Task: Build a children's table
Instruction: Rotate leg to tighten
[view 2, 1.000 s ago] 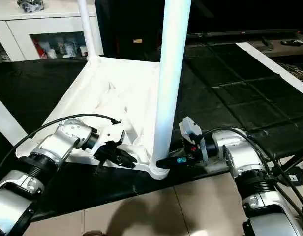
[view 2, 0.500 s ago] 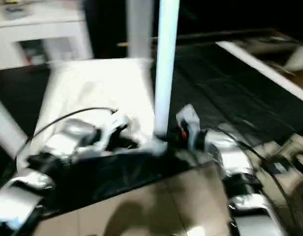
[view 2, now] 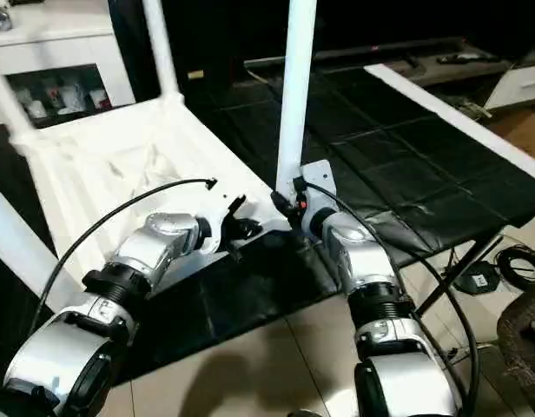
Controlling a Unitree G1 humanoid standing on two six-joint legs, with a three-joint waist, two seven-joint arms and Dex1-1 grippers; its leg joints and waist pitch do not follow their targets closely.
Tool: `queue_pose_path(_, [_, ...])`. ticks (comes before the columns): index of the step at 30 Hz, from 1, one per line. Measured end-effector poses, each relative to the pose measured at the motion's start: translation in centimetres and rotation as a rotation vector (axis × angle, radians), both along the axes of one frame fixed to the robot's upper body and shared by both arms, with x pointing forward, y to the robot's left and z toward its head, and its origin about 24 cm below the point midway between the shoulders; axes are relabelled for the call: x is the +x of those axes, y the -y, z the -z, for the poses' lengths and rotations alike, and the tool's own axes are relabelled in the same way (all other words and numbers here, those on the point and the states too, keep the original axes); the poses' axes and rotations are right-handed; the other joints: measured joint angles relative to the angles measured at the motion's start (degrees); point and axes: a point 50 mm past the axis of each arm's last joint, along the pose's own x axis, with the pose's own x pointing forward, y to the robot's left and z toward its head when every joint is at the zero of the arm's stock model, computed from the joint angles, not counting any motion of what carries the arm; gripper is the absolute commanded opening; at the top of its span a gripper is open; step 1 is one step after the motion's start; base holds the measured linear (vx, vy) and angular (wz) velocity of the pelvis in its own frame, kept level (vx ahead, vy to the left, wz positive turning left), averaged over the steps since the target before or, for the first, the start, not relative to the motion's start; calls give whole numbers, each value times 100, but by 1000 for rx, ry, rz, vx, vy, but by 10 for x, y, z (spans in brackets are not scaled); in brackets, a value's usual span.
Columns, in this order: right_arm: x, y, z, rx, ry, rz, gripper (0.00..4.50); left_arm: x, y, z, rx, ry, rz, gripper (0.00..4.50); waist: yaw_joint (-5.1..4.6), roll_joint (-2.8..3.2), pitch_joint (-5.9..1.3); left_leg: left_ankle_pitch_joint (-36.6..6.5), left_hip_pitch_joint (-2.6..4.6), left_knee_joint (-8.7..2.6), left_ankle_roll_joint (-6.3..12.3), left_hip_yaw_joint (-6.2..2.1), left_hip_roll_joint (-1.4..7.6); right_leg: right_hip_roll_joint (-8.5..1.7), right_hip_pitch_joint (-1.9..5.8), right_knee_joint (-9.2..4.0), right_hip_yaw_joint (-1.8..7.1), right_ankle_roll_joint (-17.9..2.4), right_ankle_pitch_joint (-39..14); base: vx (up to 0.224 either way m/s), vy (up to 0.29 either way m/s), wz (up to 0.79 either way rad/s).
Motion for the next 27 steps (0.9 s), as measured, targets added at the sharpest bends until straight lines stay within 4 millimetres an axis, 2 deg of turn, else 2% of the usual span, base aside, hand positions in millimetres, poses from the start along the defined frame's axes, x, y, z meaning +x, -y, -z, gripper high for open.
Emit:
queue_pose_path(9, [-13,5,5,35,22,-120,372,-1,-13,-1,35,8,110,0,69,-1,1,-3,0,2,-9,10,1,-3,-2,-1,5,0,5,0,0,0])
queue_pose_path(12, [-21,18,8,21,19,-229,398,-5,-20,-1,45,18,194,0,125,-1,1,-3,-2,2,-9,14,1,-7,3,-4,5,1,5,0,0,0])
queue_pose_path(16, [-34,32,6,15,27,-403,431,-10,-36,-3,95,51,331,0,248,-1,1,-2,-5,2,-6,15,3,-7,6,-13,4,0,6,0,0,0])
queue_pose_path(23, [-50,44,-9,-16,-10,-739,446,-20,-54,-7,130,30,553,0,426,-7,4,-1,-4,25,-2,32,19,-11,10,-13,2,-1,5,0,0,0])
queue_pose_path(27, [-56,45,-6,-29,-50,-848,446,-27,-55,-8,130,0,648,0,482,-10,6,-2,-8,34,-3,38,21,-14,13,-13,4,-1,5,0,0,0])
